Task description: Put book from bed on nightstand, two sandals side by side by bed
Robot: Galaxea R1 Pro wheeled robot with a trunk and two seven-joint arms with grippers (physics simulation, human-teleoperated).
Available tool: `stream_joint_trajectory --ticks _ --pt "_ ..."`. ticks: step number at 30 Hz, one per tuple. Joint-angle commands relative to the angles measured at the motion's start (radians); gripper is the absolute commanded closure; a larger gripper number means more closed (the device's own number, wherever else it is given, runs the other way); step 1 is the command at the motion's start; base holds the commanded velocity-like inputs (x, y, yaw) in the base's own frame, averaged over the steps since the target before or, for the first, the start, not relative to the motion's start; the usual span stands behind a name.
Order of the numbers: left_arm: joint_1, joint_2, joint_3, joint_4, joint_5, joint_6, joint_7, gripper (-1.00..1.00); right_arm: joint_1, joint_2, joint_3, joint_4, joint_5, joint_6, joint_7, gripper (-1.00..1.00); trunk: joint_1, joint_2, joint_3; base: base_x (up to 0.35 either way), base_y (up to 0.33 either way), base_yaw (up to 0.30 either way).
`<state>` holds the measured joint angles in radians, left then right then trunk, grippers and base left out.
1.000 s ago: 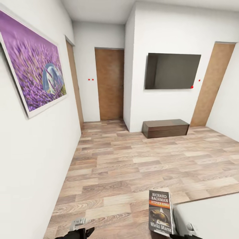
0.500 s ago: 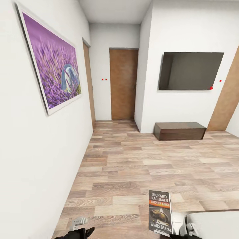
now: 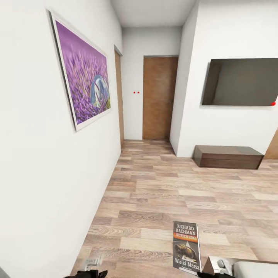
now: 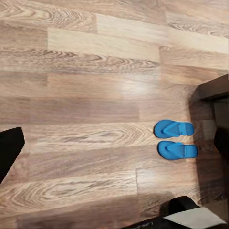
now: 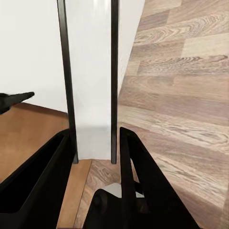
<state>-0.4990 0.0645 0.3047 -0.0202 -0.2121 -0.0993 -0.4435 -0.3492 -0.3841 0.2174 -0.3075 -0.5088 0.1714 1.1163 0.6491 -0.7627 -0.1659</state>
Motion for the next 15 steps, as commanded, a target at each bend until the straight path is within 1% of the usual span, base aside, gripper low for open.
stream_joint_trajectory --ticks 1,2,3,4,5,6,9,11,15 --pt "-0.001 0.000 -0.013 0.002 -0.085 -0.004 0.051 -1.00 -0.001 -0.001 0.005 -0.001 -0.011 0.010 0.001 1.00 0.000 -0.001 -0.002 0.000 0.000 0.250" --pt "0.000 0.000 -0.021 0.003 -0.127 -0.003 0.078 -1.00 -0.001 -0.001 0.005 -0.001 -0.011 0.010 0.001 1.00 0.000 -0.001 -0.002 0.000 0.000 0.250" --pt "0.002 0.000 -0.024 0.004 -0.143 -0.002 0.088 -1.00 -0.001 -0.001 0.005 -0.001 -0.011 0.010 0.001 1.00 0.000 -0.001 -0.002 0.000 0.000 0.249" --pt "0.013 -0.003 -0.028 0.004 -0.167 -0.002 0.102 -1.00 -0.001 -0.001 0.005 0.000 -0.011 0.010 0.001 1.00 0.000 -0.001 -0.002 0.000 0.000 0.249" --pt "0.033 -0.011 -0.030 0.004 -0.183 -0.002 0.112 -1.00 -0.001 -0.001 0.005 0.000 -0.011 0.010 0.001 1.00 0.000 -0.001 -0.002 0.000 0.000 0.249" --pt "0.068 -0.024 -0.033 0.003 -0.201 -0.003 0.122 -1.00 -0.001 -0.001 0.005 0.001 -0.011 0.010 0.001 1.00 0.000 -0.001 -0.002 0.000 0.000 0.249" --pt "0.105 -0.042 -0.036 0.002 -0.216 -0.003 0.132 -1.00 -0.001 -0.001 0.004 0.004 -0.011 0.010 0.000 1.00 0.000 -0.001 -0.002 0.000 0.000 0.249" --pt "0.119 -0.046 -0.037 0.001 -0.220 -0.004 0.152 -1.00 -0.001 -0.001 0.005 0.023 -0.011 0.010 -0.001 1.00 0.000 -0.001 -0.002 0.000 0.000 0.249" --pt "0.125 -0.047 -0.037 0.000 -0.220 -0.007 0.185 -1.00 -0.001 0.000 0.005 0.038 -0.011 0.010 -0.001 1.00 0.000 -0.001 -0.002 0.000 0.000 0.249"
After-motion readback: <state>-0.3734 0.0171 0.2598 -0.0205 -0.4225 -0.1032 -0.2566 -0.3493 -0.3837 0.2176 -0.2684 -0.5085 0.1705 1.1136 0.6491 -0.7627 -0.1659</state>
